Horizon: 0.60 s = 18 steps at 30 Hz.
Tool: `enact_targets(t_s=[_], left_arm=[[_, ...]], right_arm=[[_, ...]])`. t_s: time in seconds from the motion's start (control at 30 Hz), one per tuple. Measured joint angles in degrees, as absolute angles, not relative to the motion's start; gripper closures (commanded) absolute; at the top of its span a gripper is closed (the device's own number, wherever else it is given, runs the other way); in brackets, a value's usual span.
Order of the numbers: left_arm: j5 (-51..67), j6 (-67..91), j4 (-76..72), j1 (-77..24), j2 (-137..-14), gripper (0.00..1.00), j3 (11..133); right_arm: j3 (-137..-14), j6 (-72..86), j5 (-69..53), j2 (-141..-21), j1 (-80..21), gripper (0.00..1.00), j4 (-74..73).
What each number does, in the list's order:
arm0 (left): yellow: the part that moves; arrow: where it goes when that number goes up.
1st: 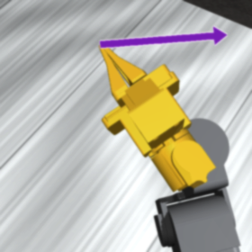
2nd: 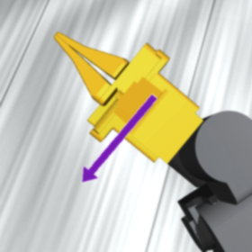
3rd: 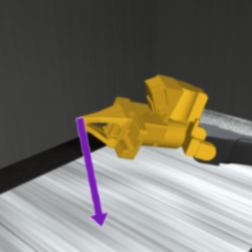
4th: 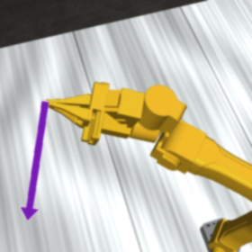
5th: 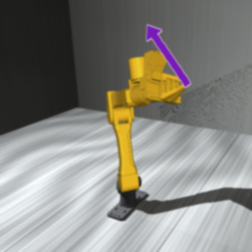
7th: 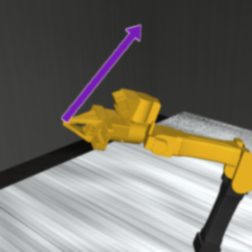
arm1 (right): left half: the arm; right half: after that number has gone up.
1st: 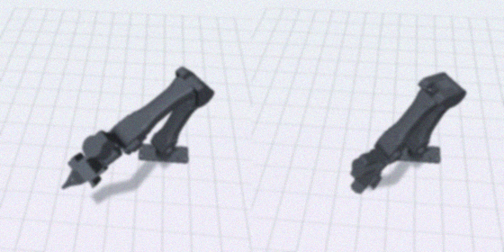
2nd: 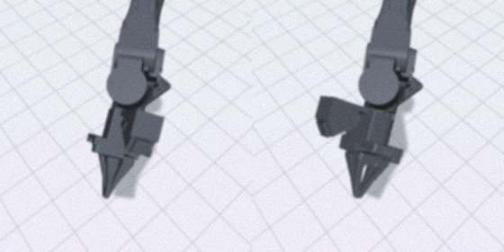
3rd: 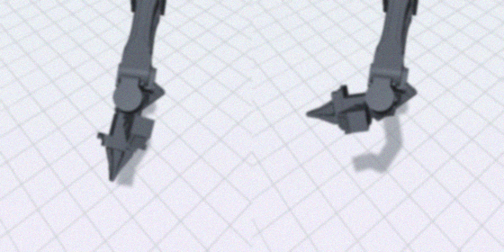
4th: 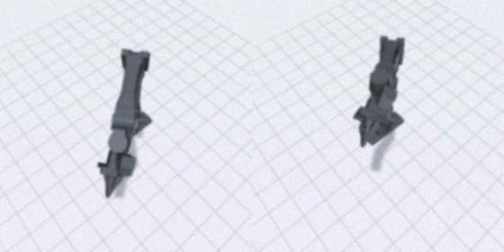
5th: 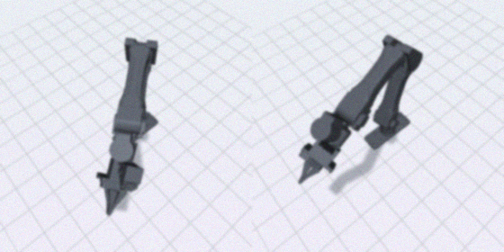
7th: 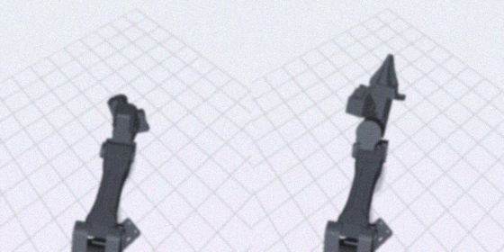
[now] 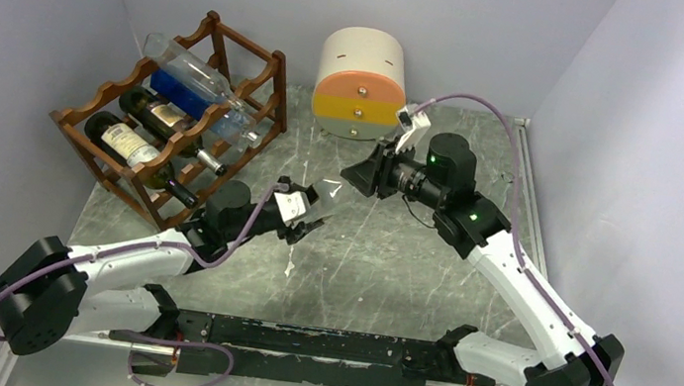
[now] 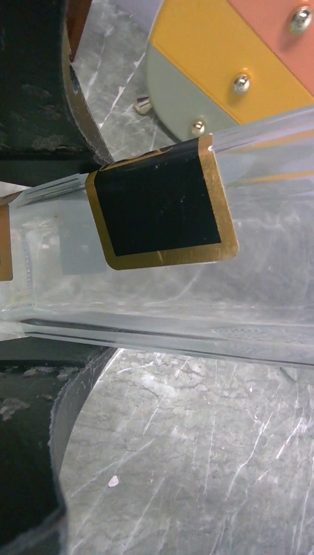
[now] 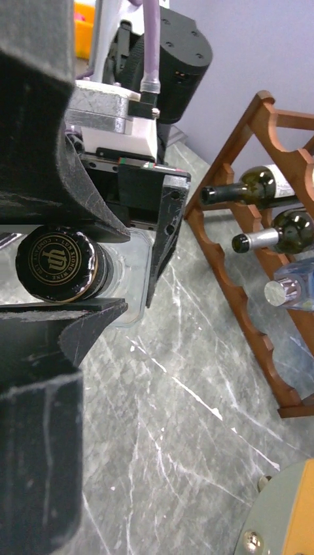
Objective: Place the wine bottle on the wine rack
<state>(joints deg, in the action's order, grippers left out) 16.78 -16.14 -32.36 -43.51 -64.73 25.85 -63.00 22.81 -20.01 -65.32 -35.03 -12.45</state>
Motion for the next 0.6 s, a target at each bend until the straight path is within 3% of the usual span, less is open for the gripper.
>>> enact_targets(t_s=[0.07, 0.13, 0.27, 0.6], left_arm=[[17.3, -18.06, -32.25, -43.51, -64.55, 0.93, 25.98], [17.67, -21.04, -31.42, -43.51, -64.12, 0.93, 26.33], [18.04, -28.71, -28.16, -43.51, -63.86, 0.93, 28.29], [16.23, -55.48, -16.34, -43.51, -63.16, 0.93, 41.36]], right_arm=[[-63.46, 21.34, -20.34, -64.51, -35.05, 0.48, -14.48], [-65.3, 20.84, -20.88, -64.2, -35.11, 0.37, -17.63], [-71.46, 18.37, -20.1, -63.26, -35.29, 0.3, -23.73], [-82.08, 10.07, -14.98, -62.46, -35.31, 0.26, -39.07]])
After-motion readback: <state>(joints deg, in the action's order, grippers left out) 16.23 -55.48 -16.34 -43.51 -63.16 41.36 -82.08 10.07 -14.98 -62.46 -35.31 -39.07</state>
